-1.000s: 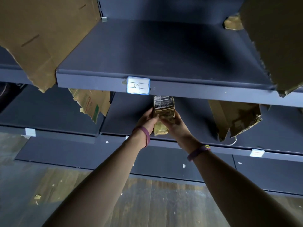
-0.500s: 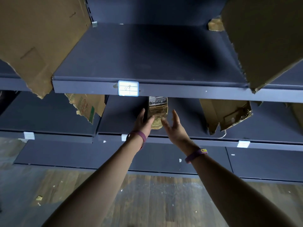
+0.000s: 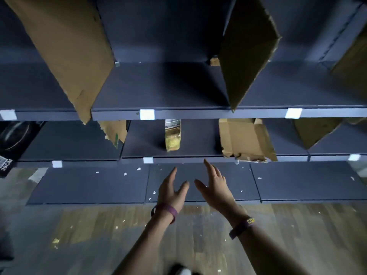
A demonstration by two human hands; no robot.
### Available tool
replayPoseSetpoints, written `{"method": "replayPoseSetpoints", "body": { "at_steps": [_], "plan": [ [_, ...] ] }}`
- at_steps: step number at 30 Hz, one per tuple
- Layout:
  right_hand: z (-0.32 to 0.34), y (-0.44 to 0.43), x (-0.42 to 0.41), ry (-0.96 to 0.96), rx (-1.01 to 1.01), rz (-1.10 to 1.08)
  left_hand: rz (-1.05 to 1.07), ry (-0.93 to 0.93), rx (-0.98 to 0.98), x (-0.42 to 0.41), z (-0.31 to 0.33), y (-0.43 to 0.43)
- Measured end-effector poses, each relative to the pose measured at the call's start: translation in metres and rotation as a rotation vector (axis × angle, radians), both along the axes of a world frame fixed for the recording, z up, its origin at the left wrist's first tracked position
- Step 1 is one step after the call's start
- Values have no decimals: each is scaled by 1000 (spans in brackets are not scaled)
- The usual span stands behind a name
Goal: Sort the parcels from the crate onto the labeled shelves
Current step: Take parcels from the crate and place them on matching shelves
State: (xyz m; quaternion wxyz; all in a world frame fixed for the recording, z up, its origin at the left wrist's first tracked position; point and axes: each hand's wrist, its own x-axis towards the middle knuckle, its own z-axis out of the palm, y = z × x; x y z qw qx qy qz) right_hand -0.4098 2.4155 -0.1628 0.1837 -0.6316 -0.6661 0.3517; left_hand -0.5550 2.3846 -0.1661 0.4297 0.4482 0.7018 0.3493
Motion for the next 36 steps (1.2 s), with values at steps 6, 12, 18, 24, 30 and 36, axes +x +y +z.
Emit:
{"method": "replayPoseSetpoints", "body": {
  "at_steps": [6,12,18,24,30,36],
  "plan": [
    [11,-45,59,-2,23,-257,-211,-70,-11,59,5,6],
    [4,-55,101,-64,9,-390,-400,-45,-11,103,3,10],
    [10,-42,115,-30,26,-444,-494,-19,17,138,13,23],
    [24,-53,173,12,51,-518,-615,-18,15,208,22,28],
    [30,-90,291,-7,56,-674,-747,-22,55,331,35,9],
    [24,-81,350,-64,7,-562,-719,99,66,383,40,15]
  ]
}}
